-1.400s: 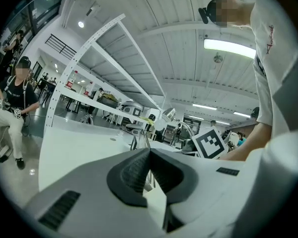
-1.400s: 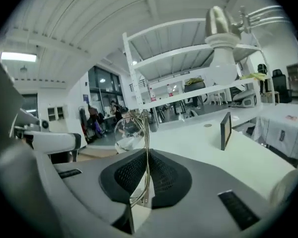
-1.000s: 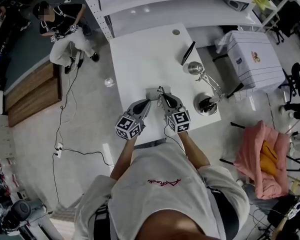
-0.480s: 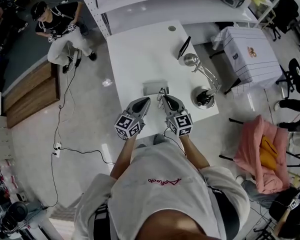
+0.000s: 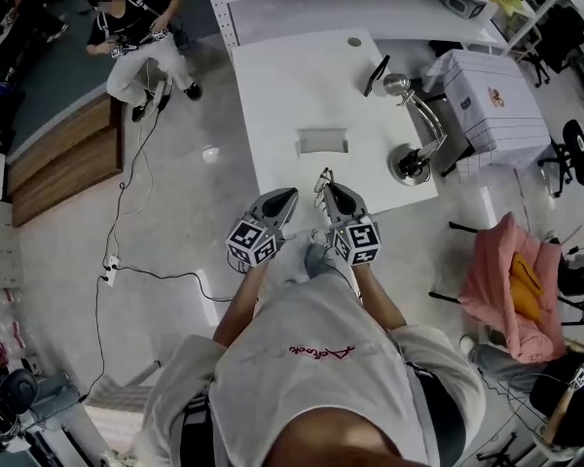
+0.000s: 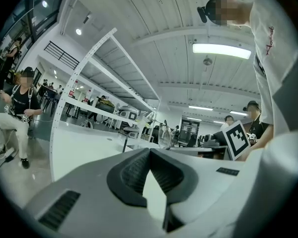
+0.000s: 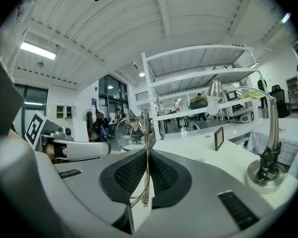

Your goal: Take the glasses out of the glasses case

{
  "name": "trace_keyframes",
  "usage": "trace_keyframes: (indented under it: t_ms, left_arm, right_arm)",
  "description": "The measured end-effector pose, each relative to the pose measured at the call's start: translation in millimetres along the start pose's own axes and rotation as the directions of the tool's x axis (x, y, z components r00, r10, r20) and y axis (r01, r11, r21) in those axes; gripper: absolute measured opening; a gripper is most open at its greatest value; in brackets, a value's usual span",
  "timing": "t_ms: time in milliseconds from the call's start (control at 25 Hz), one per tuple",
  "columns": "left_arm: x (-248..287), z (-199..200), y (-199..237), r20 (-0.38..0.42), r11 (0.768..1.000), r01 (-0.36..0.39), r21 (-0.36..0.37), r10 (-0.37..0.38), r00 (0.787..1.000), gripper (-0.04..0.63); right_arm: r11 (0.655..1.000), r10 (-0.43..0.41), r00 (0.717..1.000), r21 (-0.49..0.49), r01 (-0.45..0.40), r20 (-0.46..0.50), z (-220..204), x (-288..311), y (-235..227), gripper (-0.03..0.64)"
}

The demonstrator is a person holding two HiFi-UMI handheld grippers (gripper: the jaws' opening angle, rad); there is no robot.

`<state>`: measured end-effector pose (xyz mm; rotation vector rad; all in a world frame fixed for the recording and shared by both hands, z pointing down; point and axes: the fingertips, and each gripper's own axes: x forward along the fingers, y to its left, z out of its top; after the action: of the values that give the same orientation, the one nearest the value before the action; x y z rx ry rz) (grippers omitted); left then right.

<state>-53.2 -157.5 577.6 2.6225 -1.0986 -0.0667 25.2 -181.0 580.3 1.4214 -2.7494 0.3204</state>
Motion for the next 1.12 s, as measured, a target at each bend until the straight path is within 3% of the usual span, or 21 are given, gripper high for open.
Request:
trace_keyframes:
  t_ms: [360, 800, 1120]
  left_arm:
    - [-61.7, -13.7, -43.0, 0.016, 1.0, 0.006, 0.009, -0.006, 1.0, 0.025]
    - [-87.2, -29.1, -99.0, 0.025, 0.999, 0.034, 0.013, -0.034, 0.999, 0.025]
    - [-96.3, -29.3, -116.3, 0.033, 0.998, 0.046, 0.033, -0.047, 0.998, 0.025]
  right_arm:
    - [1.0, 0.001, 1.0, -0.02, 0.0, 0.012, -14.1, -64.3, 57.5, 0.035]
    - [0.999, -0.032, 0.999, -0.038, 0.033, 0.033, -17.6, -125.2, 76.0, 0.034]
    - [0.998, -0.041, 0.997, -0.045, 0.044, 0.059, -15.3, -143.6, 83.9, 0.034]
